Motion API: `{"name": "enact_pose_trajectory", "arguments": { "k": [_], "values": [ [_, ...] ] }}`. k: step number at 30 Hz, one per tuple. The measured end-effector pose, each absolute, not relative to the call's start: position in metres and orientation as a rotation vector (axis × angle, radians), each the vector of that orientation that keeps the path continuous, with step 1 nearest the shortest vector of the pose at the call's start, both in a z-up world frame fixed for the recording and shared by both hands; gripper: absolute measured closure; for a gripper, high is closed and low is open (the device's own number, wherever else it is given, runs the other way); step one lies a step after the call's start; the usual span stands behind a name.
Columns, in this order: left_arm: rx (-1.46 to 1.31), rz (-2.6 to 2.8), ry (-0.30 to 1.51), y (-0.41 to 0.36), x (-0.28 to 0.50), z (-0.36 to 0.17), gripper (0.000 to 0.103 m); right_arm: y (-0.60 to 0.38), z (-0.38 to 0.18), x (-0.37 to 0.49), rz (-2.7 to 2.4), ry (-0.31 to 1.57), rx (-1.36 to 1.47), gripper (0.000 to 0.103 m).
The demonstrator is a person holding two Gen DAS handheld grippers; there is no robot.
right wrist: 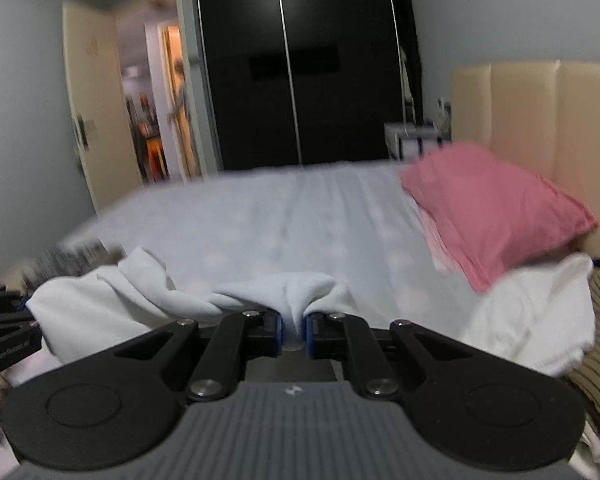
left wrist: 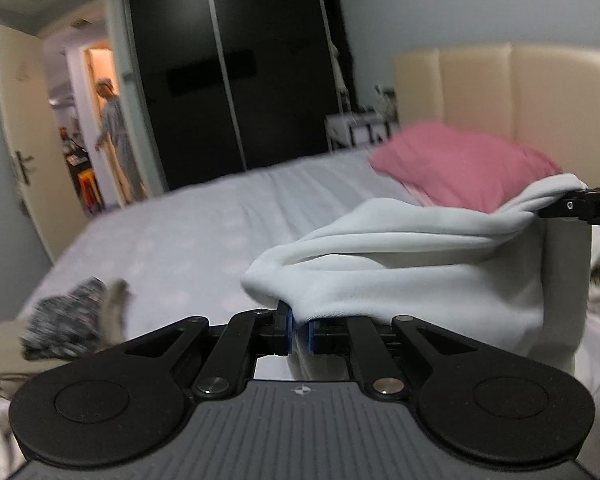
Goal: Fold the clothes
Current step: 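Lift the sweatshirt up with both tools to shake it out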
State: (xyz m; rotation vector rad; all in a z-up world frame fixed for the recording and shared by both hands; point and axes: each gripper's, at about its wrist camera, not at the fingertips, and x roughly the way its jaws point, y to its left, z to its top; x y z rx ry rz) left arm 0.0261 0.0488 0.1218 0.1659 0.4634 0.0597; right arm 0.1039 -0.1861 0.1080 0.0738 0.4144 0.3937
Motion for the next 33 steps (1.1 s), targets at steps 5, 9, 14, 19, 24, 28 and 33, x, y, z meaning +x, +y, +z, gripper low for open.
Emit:
{"name": "enact_pose_trajectory", "arguments": {
  "k": [5,9,14,19,24,28,33],
  "values": [
    [0.153,0.088,0.363,0.089,-0.007,0.173,0.098,-0.155,0.157,0.075,0.454,0.293,0.160,0.091],
    [0.134,0.108,0.312,0.117,-0.024,0.205,0.098,-0.135,0.188,0.058,0.515,0.234,0.220,0.091],
    [0.076,0.152,0.212,0.144,-0.040,0.240,0.098,-0.119,0.226,0.038,0.604,0.150,0.263,0.091],
    [0.034,0.160,0.232,0.157,-0.033,0.241,0.098,-0.119,0.249,0.026,0.698,0.091,0.283,0.091],
    [0.045,0.132,0.404,0.157,-0.009,0.184,0.098,-0.121,0.208,0.048,0.712,0.248,0.271,0.091],
    [-0.047,0.098,0.569,0.163,0.014,0.119,0.098,-0.115,0.130,0.079,0.694,0.501,0.249,0.091],
    [0.000,0.052,0.884,0.163,0.047,0.037,0.097,-0.099,0.041,0.099,0.663,0.736,0.151,0.091]
  ]
}}
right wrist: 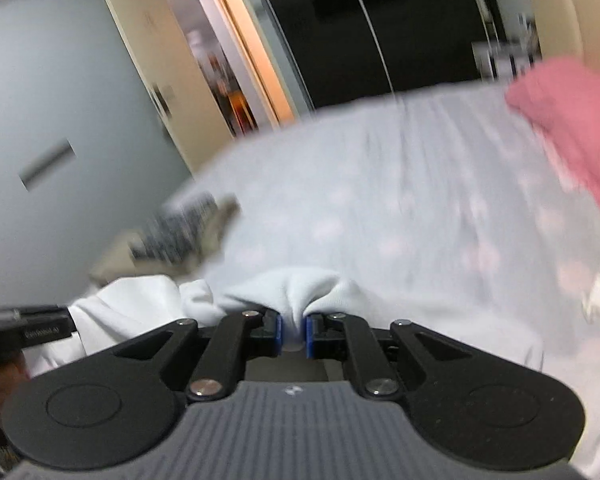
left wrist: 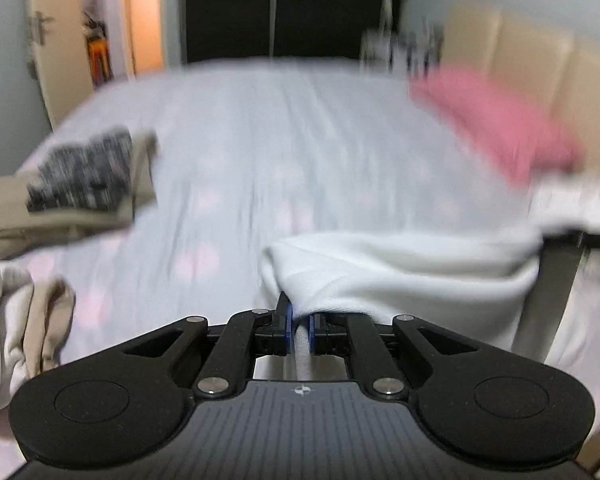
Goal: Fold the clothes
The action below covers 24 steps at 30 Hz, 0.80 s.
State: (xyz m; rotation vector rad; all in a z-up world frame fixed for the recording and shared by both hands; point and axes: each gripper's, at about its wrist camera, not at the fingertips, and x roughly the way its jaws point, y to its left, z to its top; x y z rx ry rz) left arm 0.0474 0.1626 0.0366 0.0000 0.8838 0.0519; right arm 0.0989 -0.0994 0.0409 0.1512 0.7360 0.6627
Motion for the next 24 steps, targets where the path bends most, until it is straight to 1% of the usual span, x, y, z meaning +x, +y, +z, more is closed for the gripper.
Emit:
{"name": "enact_pose_trajectory", "arguments": {
  "k": [3,5,6,9,10,12,14,16,17,19,24],
  "values": [
    [0.167,0.035,1.052,0.141,0.051,-0.016,0.096,-0.085,-0.003,0.100,0.678,0.834,0.008,0.091],
    [0.248,0.005,1.115,0.130,0.040,-0.036,0.094,-0.077,-0.027,0.103,0.693,0.892,-0.107,0.090],
    [0.288,-0.016,1.130,0.122,0.035,-0.042,0.091,-0.074,-0.036,0.101,0.696,0.922,-0.135,0.090],
    [0.381,-0.062,1.094,0.098,0.023,-0.036,0.084,-0.066,-0.053,0.092,0.718,1.013,-0.163,0.087],
    [0.410,-0.075,1.079,0.091,0.019,-0.033,0.083,-0.066,-0.055,0.092,0.730,1.038,-0.164,0.083],
    [0.446,-0.105,1.038,0.079,0.011,-0.026,0.080,-0.067,-0.058,0.090,0.740,1.051,-0.172,0.084],
    [0.473,-0.137,0.992,0.070,0.003,-0.018,0.077,-0.069,-0.061,0.091,0.752,1.047,-0.168,0.088],
    [0.464,-0.172,0.974,0.062,-0.001,-0.014,0.071,-0.070,-0.055,0.087,0.769,1.030,-0.152,0.088],
    [0.445,-0.190,0.976,0.060,-0.003,-0.013,0.070,-0.071,-0.053,0.086,0.777,1.022,-0.144,0.088],
    [0.388,-0.219,0.997,0.059,-0.004,-0.011,0.063,-0.071,-0.046,0.079,0.809,1.005,-0.131,0.088],
    [0.296,-0.213,0.994,0.071,0.002,-0.004,0.063,-0.058,-0.036,0.064,0.868,0.972,-0.200,0.089]
  ]
}}
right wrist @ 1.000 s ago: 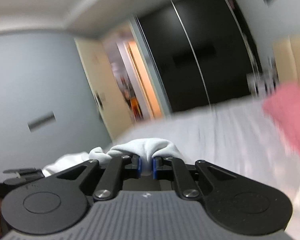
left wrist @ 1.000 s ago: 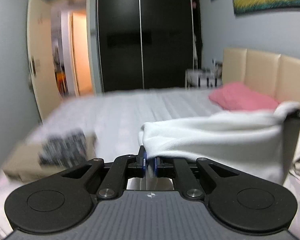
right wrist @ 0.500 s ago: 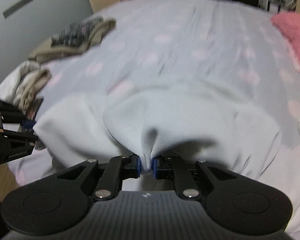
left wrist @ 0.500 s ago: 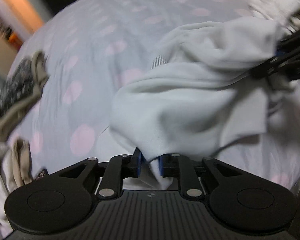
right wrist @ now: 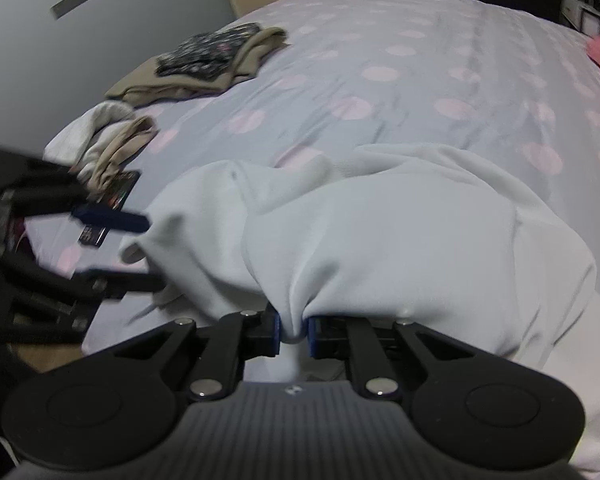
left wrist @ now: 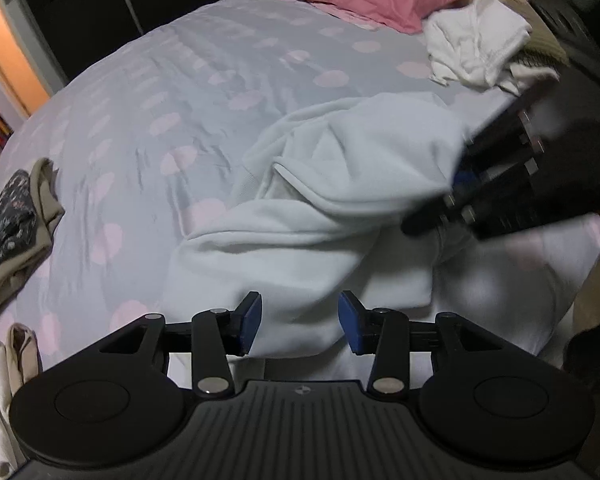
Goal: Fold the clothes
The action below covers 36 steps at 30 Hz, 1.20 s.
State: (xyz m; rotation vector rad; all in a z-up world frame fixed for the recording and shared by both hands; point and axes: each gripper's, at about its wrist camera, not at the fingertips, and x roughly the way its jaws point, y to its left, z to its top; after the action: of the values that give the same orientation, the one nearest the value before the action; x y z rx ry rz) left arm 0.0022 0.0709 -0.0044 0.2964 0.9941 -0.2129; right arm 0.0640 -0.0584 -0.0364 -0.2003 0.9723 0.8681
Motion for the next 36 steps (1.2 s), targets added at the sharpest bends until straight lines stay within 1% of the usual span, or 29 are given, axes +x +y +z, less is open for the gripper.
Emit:
{"name": "enact_pose_trajectory", "arguments": {
  "k": [9,11,13,17,20,22,29,35,36],
  "values": [
    [-0.084,-0.176,1.026,0.116,0.015,0.003,0.063,-0.038,-0.042,0.011,1.043,0.911,-0.333,0.090],
    [-0.092,-0.180,1.045,0.118,0.016,0.000,0.061,-0.035,-0.044,-0.002,1.088,0.892,-0.363,0.090],
    [-0.095,-0.201,1.081,0.117,0.017,-0.007,0.054,-0.030,-0.048,-0.012,1.116,0.882,-0.398,0.090],
    [-0.123,-0.242,1.170,0.112,0.019,-0.027,0.053,-0.021,-0.052,-0.027,1.154,0.862,-0.456,0.090],
    [-0.087,-0.225,1.167,0.106,0.018,-0.032,0.053,-0.021,-0.049,-0.030,1.164,0.851,-0.470,0.090],
    [-0.065,-0.214,1.154,0.103,0.017,-0.033,0.048,-0.022,-0.046,-0.030,1.170,0.845,-0.471,0.090],
    [-0.150,-0.236,1.165,0.107,0.020,-0.034,0.048,-0.021,-0.037,-0.038,1.206,0.806,-0.460,0.090],
    [-0.125,-0.234,1.174,0.104,0.020,-0.033,0.049,-0.018,-0.031,-0.051,1.319,0.769,-0.449,0.089],
    [-0.126,-0.242,1.191,0.103,0.020,-0.035,0.052,-0.017,-0.030,-0.054,1.338,0.761,-0.445,0.089]
  ]
}}
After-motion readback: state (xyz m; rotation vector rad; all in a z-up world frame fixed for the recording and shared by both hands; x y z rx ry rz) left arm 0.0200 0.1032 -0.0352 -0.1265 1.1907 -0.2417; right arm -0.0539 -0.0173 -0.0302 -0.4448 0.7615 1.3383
